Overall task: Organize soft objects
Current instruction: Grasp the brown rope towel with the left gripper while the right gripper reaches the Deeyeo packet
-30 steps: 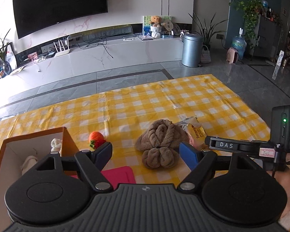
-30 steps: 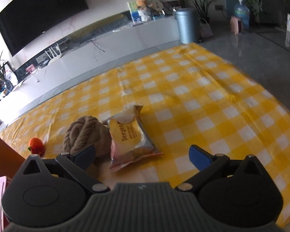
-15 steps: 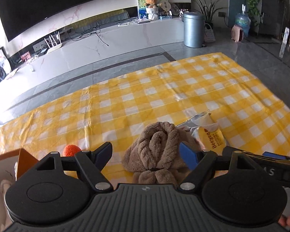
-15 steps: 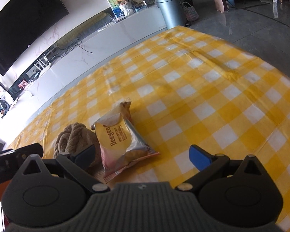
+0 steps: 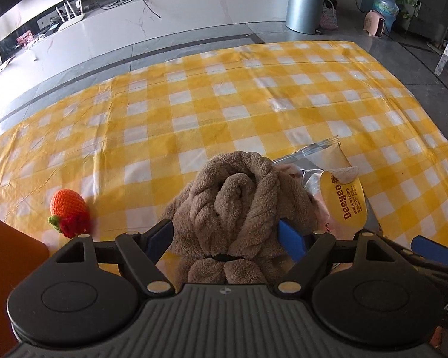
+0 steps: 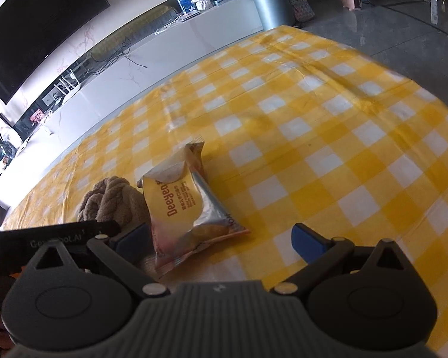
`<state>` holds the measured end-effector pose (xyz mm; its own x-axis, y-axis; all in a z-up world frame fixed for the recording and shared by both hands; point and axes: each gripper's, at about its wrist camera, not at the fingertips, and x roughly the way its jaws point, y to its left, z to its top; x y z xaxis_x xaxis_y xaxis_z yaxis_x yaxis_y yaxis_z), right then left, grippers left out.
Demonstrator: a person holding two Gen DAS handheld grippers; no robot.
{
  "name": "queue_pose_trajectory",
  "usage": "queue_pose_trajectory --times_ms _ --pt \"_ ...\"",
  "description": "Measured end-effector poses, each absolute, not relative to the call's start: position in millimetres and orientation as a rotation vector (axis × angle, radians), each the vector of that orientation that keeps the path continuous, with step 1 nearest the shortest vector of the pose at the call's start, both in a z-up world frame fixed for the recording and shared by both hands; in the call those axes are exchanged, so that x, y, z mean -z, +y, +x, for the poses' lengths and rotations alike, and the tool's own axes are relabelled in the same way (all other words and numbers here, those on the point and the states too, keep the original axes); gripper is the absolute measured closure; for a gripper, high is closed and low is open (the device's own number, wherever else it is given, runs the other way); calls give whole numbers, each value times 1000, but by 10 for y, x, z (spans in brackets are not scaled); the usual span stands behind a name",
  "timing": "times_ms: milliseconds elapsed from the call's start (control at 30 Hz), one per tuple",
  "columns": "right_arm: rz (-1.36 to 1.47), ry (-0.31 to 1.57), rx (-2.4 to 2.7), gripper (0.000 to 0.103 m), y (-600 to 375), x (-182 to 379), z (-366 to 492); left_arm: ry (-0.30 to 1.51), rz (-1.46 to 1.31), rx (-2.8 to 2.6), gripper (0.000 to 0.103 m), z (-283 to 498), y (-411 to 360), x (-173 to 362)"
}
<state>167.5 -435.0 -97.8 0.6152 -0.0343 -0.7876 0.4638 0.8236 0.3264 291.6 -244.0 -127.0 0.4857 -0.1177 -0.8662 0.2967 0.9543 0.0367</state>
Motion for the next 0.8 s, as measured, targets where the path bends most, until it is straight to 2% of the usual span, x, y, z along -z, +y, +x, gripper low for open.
queue_pose_trajectory --times_ms 400,533,567,600,633,733,800 --pt "514 885 363 3 -4361 968 1684 959 274 348 9 2778 -2472 1219" --pt "466 893 392 3 -4350 945 1677 1001 337 351 9 2804 -2576 1351" --pt "460 893 388 3 -4346 941 1678 998 365 340 11 2799 -2612 1392" --pt "459 893 381 3 -4342 942 1678 997 388 320 26 2798 -2644 1417" --pt "462 895 373 3 -4340 949 1681 1004 387 306 33 2798 -2658 1431" --pt "489 899 362 3 -4359 975 1690 994 393 291 44 2769 -2682 1424" --pt "497 894 360 3 -4365 984 1702 979 405 296 45 2733 -2679 1409"
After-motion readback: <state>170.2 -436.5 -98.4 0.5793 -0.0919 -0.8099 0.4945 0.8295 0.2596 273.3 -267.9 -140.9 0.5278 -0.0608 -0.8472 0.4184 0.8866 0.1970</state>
